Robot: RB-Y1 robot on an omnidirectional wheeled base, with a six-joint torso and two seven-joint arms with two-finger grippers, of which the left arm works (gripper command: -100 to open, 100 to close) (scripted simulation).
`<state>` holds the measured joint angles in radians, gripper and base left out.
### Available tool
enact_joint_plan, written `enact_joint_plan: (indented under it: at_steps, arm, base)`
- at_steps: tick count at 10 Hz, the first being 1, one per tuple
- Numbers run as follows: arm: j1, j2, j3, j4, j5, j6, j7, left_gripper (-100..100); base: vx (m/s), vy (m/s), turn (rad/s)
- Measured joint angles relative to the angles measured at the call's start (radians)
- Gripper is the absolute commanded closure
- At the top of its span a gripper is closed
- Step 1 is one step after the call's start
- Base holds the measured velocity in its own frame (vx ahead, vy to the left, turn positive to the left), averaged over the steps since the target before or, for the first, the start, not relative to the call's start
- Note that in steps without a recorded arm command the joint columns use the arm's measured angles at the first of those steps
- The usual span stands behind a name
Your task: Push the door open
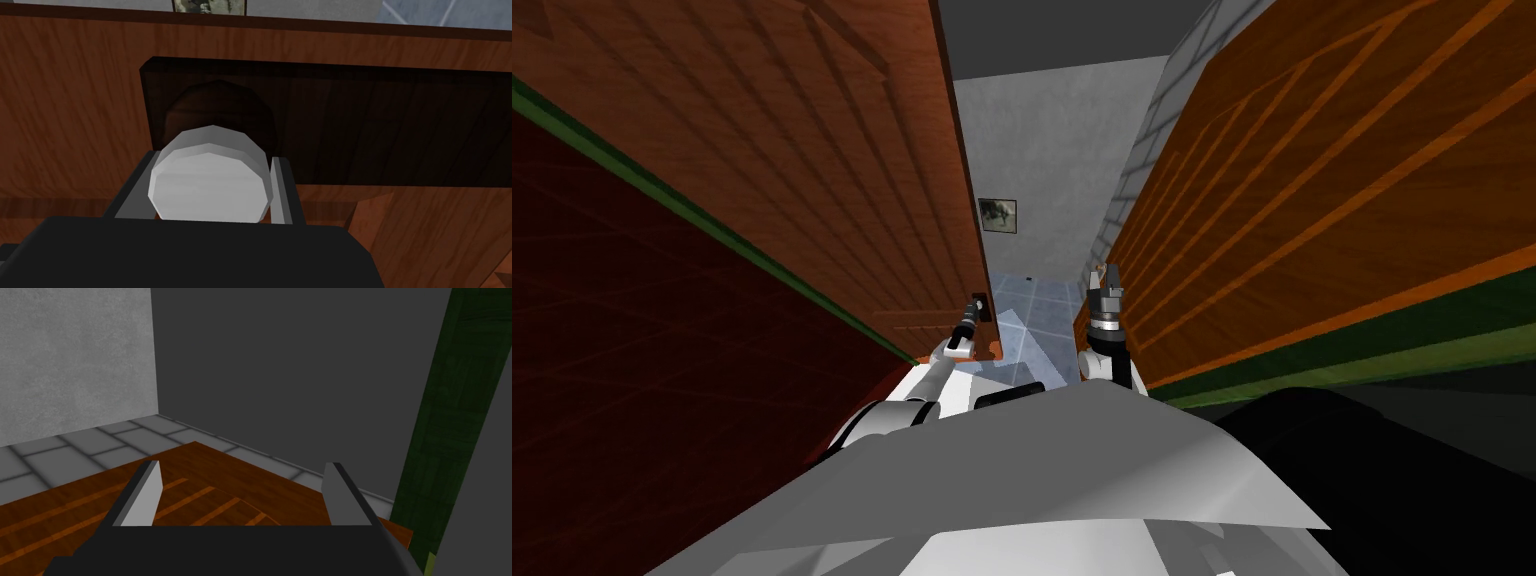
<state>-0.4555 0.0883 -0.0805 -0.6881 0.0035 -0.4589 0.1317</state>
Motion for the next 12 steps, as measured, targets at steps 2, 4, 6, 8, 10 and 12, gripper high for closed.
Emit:
enact_joint_plan:
  at_steps: [2,4,6,8,10,12]
  arm:
    - [-0.006,0.005,0.021,0.015,0.006,-0.013,-0.007,100]
    - [0.013,0.012,0.045,-0.014,0.012,0.008,-0.019,100]
    - [0.009,0.023,0.070,0.006,0.020,0.003,-0.023,100]
    - [0.006,0.025,0.094,0.002,0.026,0.010,-0.037,100]
    - [0.011,0.032,0.112,-0.003,0.030,0.007,-0.043,100]
    - [0.016,0.036,0.129,0.000,0.035,0.009,-0.049,100]
  base:
    - [0.129,-0.131,0.069]
    - [0.139,-0.169,0.084]
    - [0.162,-0.137,0.070]
    - [0.121,-0.130,0.058]
    - [0.134,-0.136,0.060]
    - [0.143,-0.123,0.062]
